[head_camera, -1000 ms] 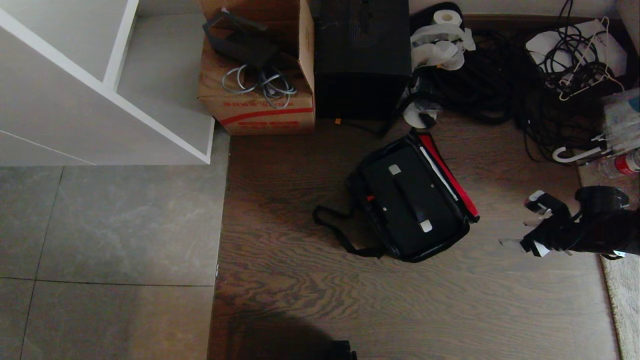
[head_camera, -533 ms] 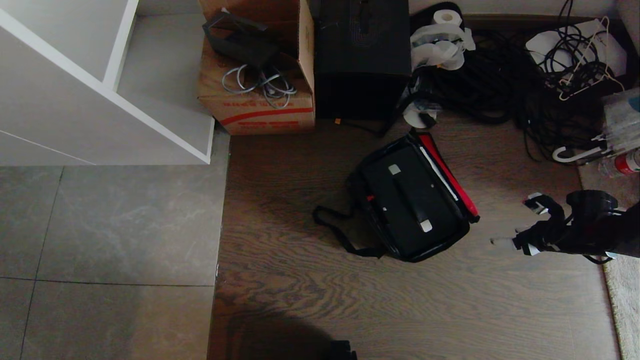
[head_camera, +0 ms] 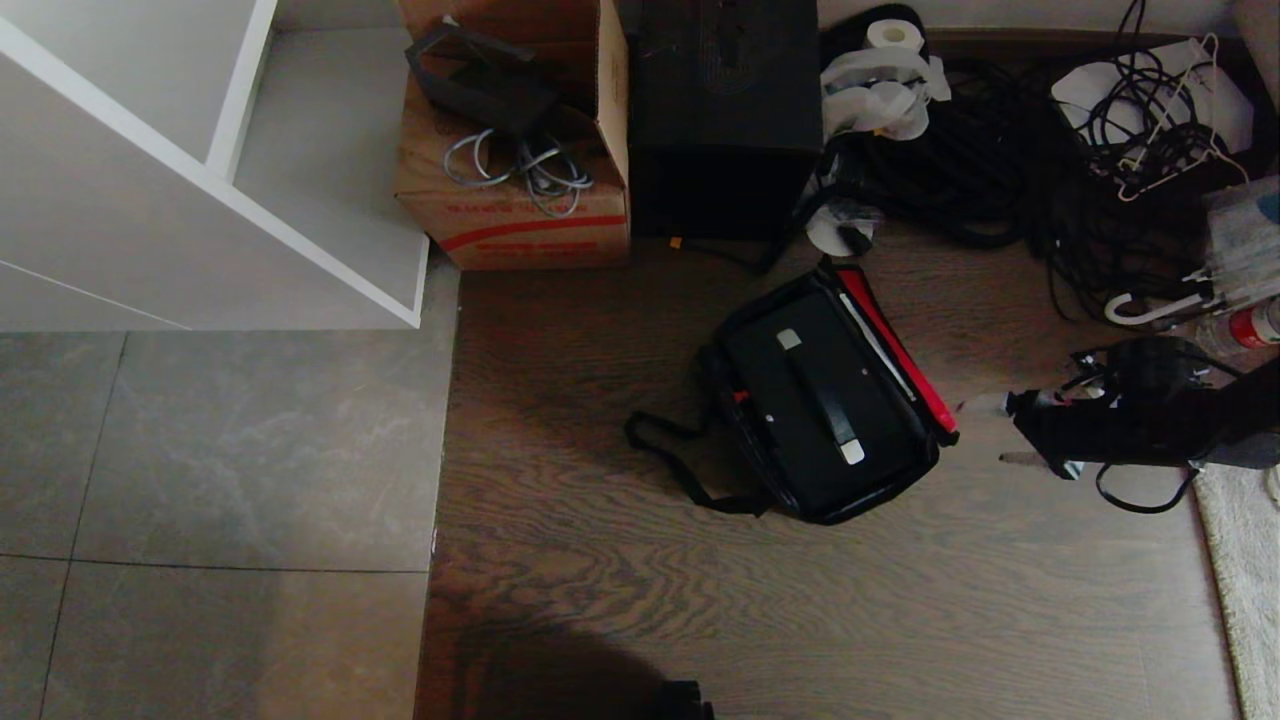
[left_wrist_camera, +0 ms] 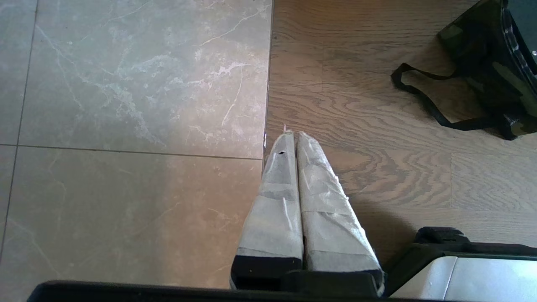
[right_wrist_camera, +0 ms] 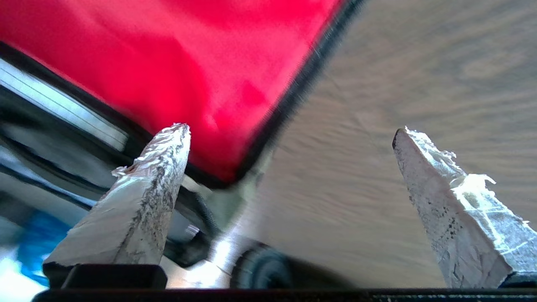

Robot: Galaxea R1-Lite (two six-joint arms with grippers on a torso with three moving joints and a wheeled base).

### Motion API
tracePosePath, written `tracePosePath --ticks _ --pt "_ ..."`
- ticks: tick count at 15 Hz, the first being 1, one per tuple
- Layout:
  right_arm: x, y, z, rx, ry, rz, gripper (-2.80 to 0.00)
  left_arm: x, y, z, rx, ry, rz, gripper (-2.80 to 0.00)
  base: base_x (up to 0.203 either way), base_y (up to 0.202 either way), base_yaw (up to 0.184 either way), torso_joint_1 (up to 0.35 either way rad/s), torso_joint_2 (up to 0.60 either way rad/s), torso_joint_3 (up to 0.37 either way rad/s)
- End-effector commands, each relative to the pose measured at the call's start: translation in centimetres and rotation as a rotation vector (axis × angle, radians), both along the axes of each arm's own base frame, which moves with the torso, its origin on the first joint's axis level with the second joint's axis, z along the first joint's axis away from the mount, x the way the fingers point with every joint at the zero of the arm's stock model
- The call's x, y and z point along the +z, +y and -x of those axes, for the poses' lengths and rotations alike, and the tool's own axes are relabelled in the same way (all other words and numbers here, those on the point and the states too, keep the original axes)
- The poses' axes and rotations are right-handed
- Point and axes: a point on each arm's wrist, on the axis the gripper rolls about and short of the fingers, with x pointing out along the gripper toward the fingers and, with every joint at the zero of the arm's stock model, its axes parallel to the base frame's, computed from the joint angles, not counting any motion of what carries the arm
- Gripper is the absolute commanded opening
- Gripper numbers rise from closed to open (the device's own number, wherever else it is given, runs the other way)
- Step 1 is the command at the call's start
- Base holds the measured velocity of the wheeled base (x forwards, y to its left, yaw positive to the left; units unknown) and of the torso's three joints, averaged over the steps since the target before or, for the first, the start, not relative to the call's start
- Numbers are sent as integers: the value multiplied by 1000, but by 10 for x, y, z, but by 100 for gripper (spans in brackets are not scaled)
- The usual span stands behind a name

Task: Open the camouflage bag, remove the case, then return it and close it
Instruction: Close the top of the storage box

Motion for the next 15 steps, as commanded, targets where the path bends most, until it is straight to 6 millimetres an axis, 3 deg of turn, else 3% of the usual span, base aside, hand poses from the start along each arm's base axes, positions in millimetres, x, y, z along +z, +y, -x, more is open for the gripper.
tracePosePath --ticks 1,8,12,15 --pt "-4 0 6 133 -27 184 0 0 0 0 0 0 0 -280 0 0 0 0 0 0" --pt "-5 -1 21 71 152 147 0 0 0 0 0 0 0 -280 0 0 0 0 0 0" --pt "3 -1 5 -112 207 -202 0 0 0 0 0 0 0 -280 0 0 0 0 0 0" --pt "-2 -2 -22 -244 128 -443 0 0 0 0 0 -1 0 -280 0 0 0 0 0 0"
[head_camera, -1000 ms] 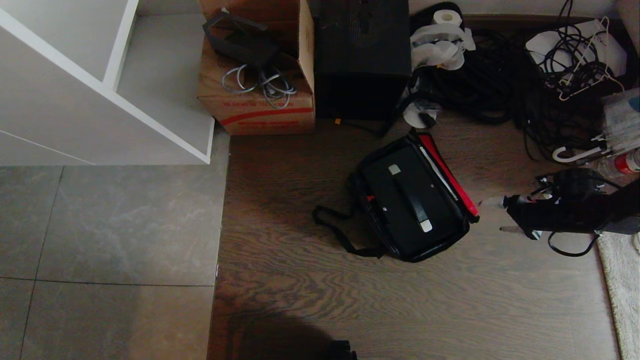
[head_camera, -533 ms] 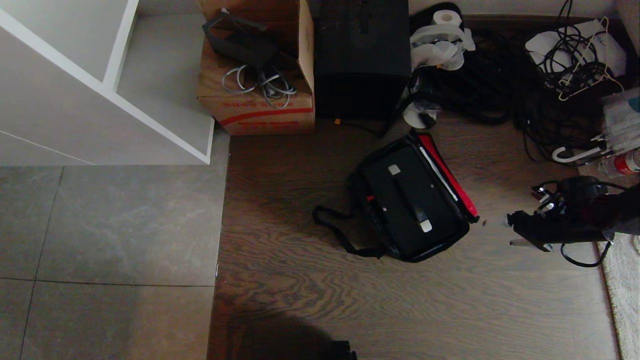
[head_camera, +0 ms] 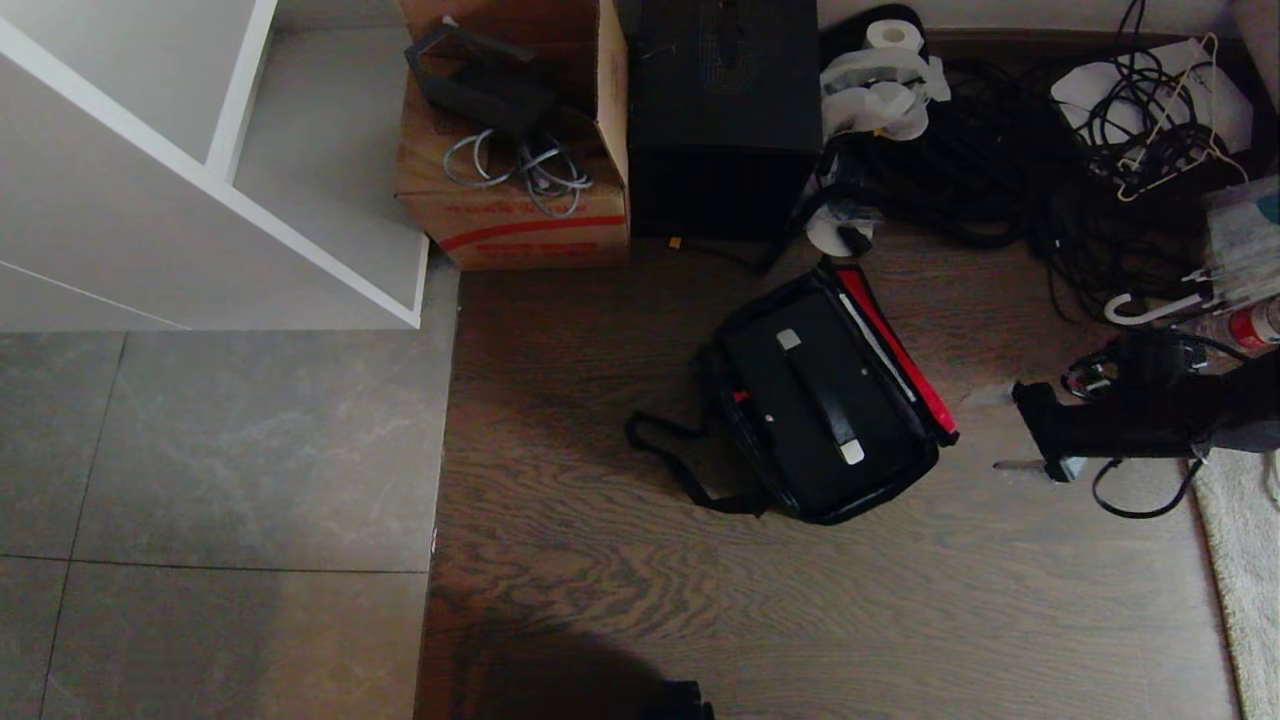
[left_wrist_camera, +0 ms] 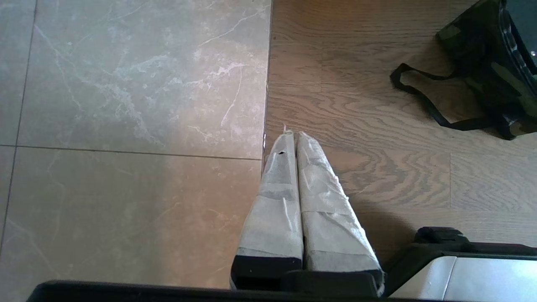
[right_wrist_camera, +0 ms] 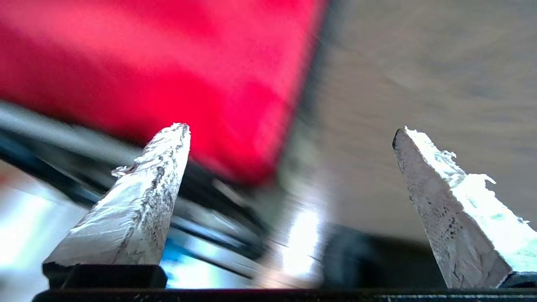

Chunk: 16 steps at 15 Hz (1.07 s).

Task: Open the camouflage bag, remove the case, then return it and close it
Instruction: Close the top of the storage box

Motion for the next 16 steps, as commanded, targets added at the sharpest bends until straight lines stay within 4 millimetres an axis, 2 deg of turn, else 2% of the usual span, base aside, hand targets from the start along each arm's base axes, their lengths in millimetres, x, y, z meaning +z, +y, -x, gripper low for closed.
tracePosePath --ticks 1,2,4,7,9,11,16 --pt "-16 -1 -22 -107 -46 -159 0 0 0 0 0 1 0 -280 0 0 0 0 0 0" --pt "-25 -1 -27 -112 -60 -160 0 0 0 0 0 1 0 -280 0 0 0 0 0 0" --pt "-30 -3 -31 -125 -61 -165 0 0 0 0 0 -1 0 -280 0 0 0 0 0 0" --pt "-42 -8 -31 -143 -32 -185 0 0 0 0 0 1 0 -280 0 0 0 0 0 0" --pt "-39 -11 -33 -147 -45 -186 0 0 0 0 0 1 0 -280 0 0 0 0 0 0" --pt "-47 -10 -37 -142 -46 -186 0 0 0 0 0 1 0 -280 0 0 0 0 0 0" --pt "-51 -6 -50 -123 -70 -181 0 0 0 0 0 1 0 -280 0 0 0 0 0 0"
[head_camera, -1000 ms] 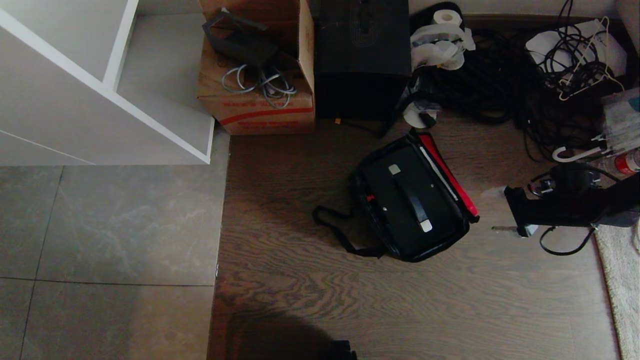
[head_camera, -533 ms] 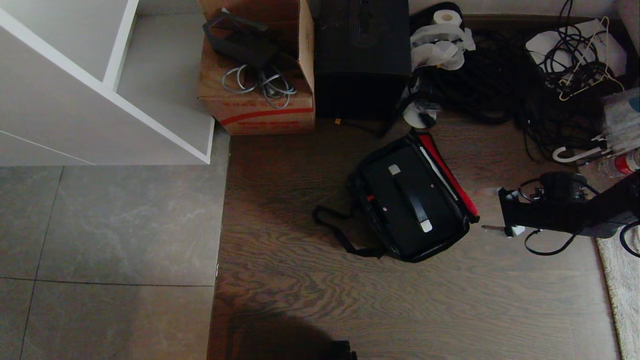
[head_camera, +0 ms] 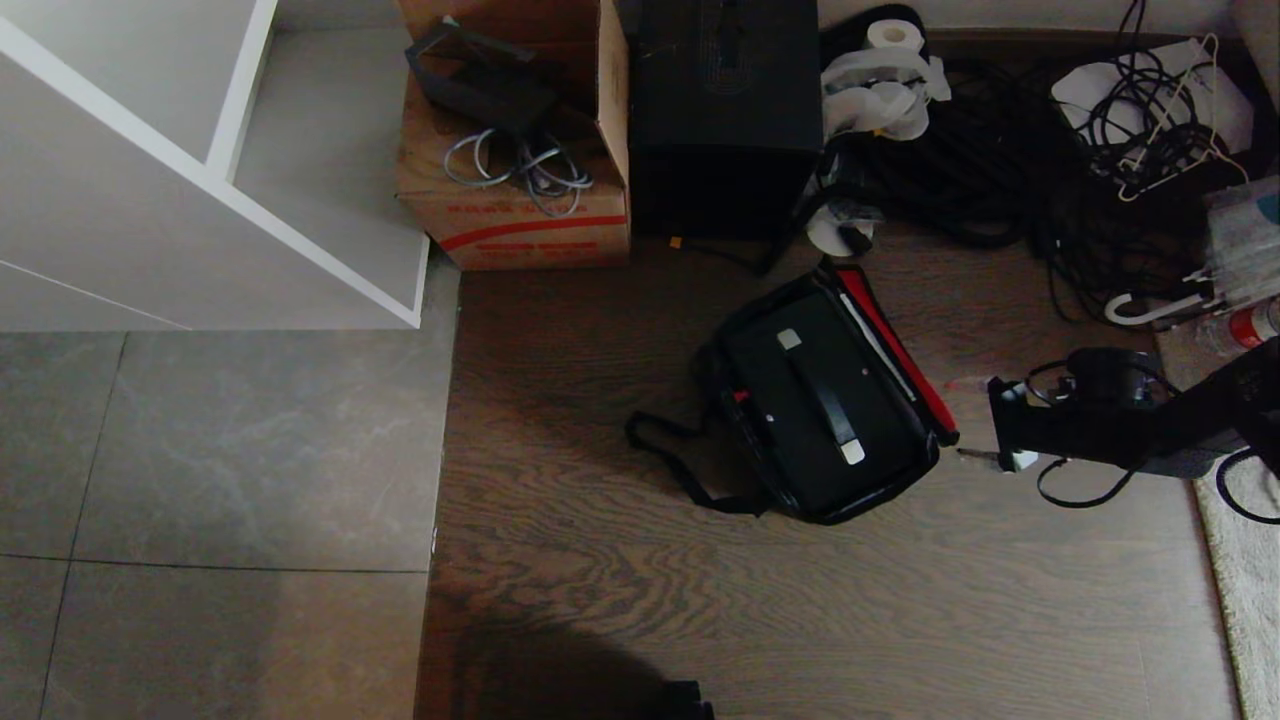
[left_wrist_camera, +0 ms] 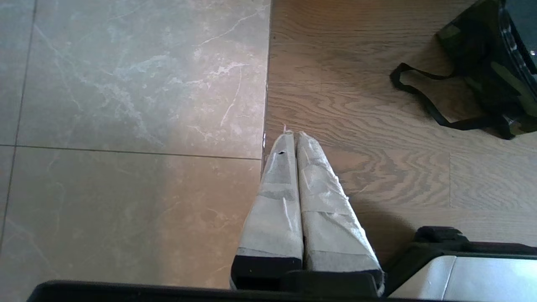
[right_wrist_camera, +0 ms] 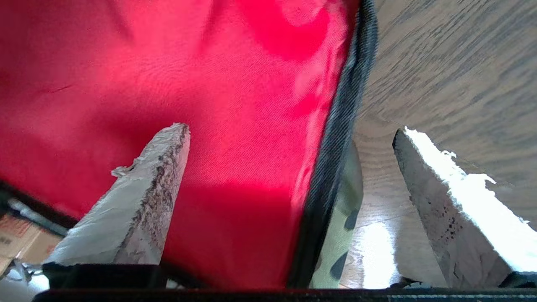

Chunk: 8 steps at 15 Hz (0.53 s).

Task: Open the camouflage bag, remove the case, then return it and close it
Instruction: Close the top of the storage box

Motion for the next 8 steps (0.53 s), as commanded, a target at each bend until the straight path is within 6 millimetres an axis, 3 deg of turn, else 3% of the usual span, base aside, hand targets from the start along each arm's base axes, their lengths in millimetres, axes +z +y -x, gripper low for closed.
tracePosePath --ticks 1,6,7,8 --pt "-4 2 -7 8 -12 -2 0 0 0 0 0 0 0 -280 0 0 0 0 0 0" --pt "-1 4 -20 17 -55 15 0 0 0 0 0 -1 0 -280 0 0 0 0 0 0" --pt "-1 5 -21 20 -55 15 -280 0 0 0 0 0 0 -280 0 0 0 0 0 0" --pt "-1 6 -22 24 -57 16 -280 0 0 0 0 0 0 -280 0 0 0 0 0 0"
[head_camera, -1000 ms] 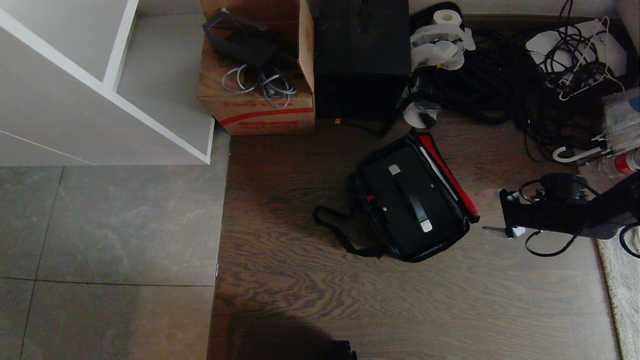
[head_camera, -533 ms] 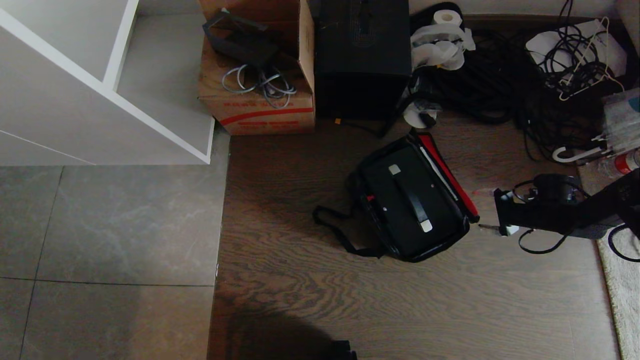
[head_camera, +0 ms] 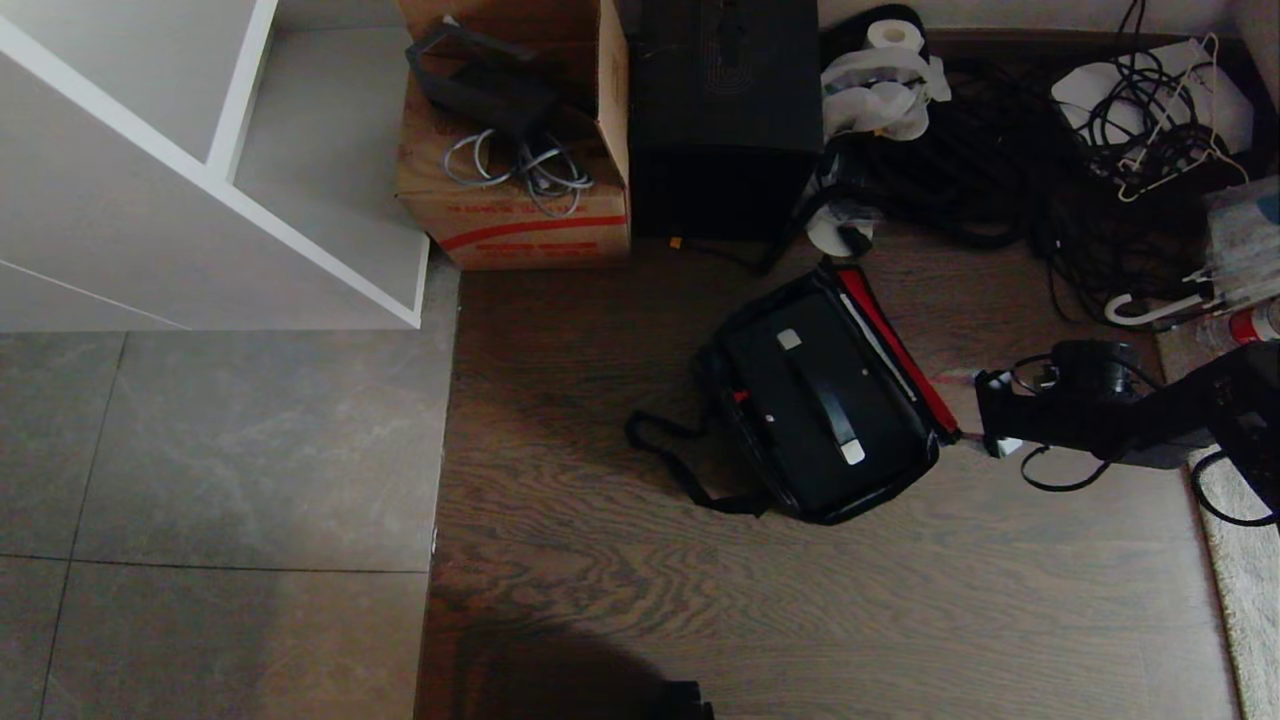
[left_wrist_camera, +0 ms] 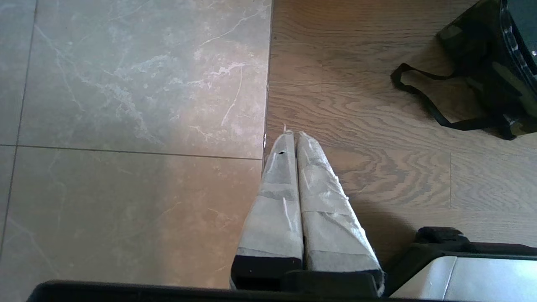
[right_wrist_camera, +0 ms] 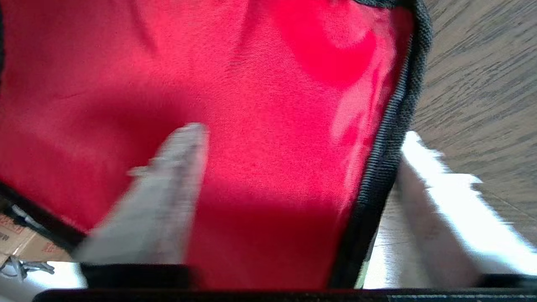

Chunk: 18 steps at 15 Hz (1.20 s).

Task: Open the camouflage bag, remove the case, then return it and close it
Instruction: Close the top of the storage box

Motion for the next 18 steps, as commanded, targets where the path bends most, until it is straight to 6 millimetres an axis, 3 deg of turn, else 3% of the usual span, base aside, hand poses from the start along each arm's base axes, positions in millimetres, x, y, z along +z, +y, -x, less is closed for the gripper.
tracePosePath --ticks 1,6,10,13,18 --pt "-2 2 -2 6 -2 -2 -280 0 0 0 0 0 0 -280 0 0 0 0 0 0" --pt "8 4 -4 -5 -34 24 -280 0 0 0 0 0 0 -280 0 0 0 0 0 0" --pt "47 6 3 3 -111 64 -280 0 0 0 0 1 0 -280 0 0 0 0 0 0" --pt "74 15 27 28 -121 89 -280 0 0 0 0 1 0 -280 0 0 0 0 0 0" --pt "67 49 69 222 -121 140 -280 0 0 0 0 -1 0 -280 0 0 0 0 0 0"
